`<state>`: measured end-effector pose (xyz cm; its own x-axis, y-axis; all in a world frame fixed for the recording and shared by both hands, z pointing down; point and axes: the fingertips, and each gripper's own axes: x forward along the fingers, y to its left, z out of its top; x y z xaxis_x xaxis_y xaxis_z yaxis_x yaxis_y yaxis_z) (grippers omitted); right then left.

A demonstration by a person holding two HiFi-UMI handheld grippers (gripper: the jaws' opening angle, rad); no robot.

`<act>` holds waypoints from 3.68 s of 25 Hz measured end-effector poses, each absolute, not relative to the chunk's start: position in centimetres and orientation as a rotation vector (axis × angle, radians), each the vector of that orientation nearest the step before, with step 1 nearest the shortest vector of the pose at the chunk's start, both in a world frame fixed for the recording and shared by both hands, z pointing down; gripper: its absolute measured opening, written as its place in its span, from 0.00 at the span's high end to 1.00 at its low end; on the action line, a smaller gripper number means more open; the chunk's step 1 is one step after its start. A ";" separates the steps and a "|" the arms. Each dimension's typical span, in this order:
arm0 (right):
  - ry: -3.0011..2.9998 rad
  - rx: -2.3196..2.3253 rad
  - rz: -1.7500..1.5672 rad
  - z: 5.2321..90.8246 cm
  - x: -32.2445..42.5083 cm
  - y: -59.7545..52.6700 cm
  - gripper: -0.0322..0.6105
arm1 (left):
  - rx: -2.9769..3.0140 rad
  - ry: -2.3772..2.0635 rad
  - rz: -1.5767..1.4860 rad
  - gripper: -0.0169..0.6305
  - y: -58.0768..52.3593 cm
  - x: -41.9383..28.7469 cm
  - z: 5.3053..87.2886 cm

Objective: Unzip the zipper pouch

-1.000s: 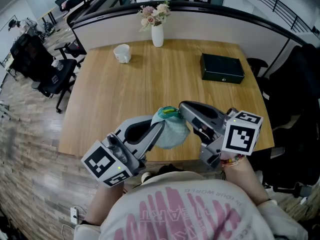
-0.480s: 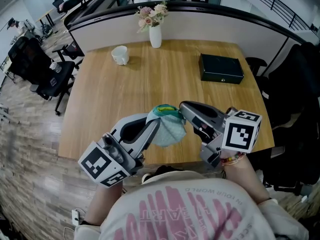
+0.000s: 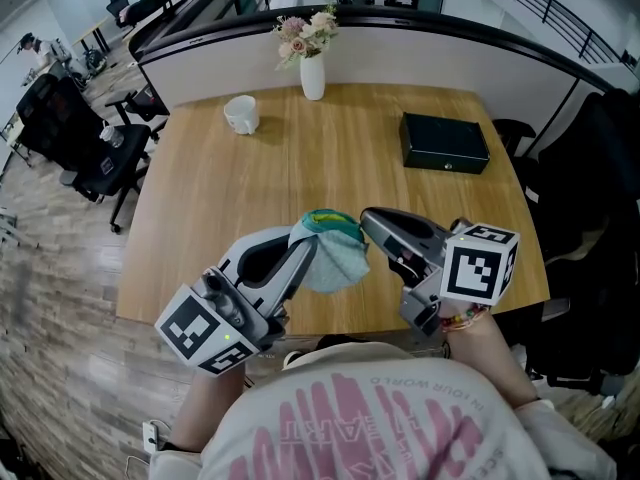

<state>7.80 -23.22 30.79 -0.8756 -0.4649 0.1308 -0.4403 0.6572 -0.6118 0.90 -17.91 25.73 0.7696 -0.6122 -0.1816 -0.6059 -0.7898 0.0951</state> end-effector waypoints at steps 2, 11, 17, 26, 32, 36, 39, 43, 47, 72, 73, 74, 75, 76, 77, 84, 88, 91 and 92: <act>2.827 -0.772 -1.031 30.9 7.7 -23.4 0.94 | 2.923 -1.013 -0.319 0.96 -18.0 0.8 25.7; 2.830 -0.871 -1.070 33.3 8.4 -24.3 0.94 | 2.860 -1.014 -0.464 0.96 -18.5 -1.0 24.7; 2.833 -0.904 -1.090 34.1 8.5 -24.7 0.94 | 2.844 -1.018 -0.495 0.96 -18.7 -1.6 24.7; 2.823 -0.894 -1.112 34.5 6.9 -25.1 0.94 | 2.846 -1.027 -0.502 0.96 -19.0 -3.4 24.8; 2.818 -0.881 -1.177 35.8 4.8 -25.4 0.92 | 2.811 -1.046 -0.489 0.96 -19.8 -5.5 25.6; 2.822 -0.906 -1.246 38.0 2.9 -25.4 0.94 | 2.776 -1.048 -0.553 0.96 -20.1 -8.1 25.3; 2.861 -0.947 -1.292 40.2 1.5 -25.2 0.95 | 2.749 -1.059 -0.611 0.96 -20.3 -10.6 24.9; 2.862 -1.016 -1.390 42.9 -0.8 -25.1 0.95 | 2.723 -1.154 -0.542 0.96 -20.8 -13.9 25.9; 2.829 -1.136 -1.440 44.5 -2.6 -25.3 0.95 | 2.647 -1.290 -0.384 0.96 -21.3 -16.8 29.1; 2.615 -1.474 -0.918 39.6 -4.0 -27.1 0.95 | 2.415 -1.514 -0.392 0.96 -19.3 -26.7 34.2; 2.622 -1.471 -0.917 39.6 -3.9 -27.1 0.95 | 2.418 -1.517 -0.395 0.96 -19.2 -26.6 34.0; 2.630 -1.466 -0.916 39.7 -3.9 -27.1 0.95 | 2.422 -1.519 -0.398 0.96 -19.1 -26.4 33.7; 2.640 -1.459 -0.916 39.7 -3.8 -27.1 0.95 | 2.427 -1.522 -0.400 0.96 -19.0 -26.2 33.5; 2.651 -1.452 -0.915 39.8 -3.8 -27.0 0.95 | 2.431 -1.525 -0.403 0.96 -18.9 -26.0 33.2; 2.662 -1.445 -0.917 39.8 -3.7 -27.0 0.95 | 2.433 -1.529 -0.407 0.96 -18.7 -25.7 33.0; 2.731 -1.402 -0.965 39.9 -1.9 -26.8 0.95 | 2.399 -1.575 -0.436 0.96 -18.1 -23.6 31.5; 2.742 -1.379 -0.969 39.4 -0.9 -26.3 0.95 | 2.406 -1.569 -0.443 0.96 -17.4 -22.2 30.7; 2.736 -1.368 -0.970 39.3 -0.1 -25.7 0.95 | 2.449 -1.542 -0.445 0.96 -16.5 -20.9 30.1; 2.736 -1.365 -0.972 39.4 0.1 -25.4 0.95 | 2.464 -1.535 -0.446 0.96 -16.2 -20.6 29.9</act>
<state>0.06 -25.44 39.37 -0.6363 -0.7045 0.3143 -0.7449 0.4552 -0.4878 -20.55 -16.23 29.91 0.4137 -0.8986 -0.1461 -0.8368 -0.4385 0.3278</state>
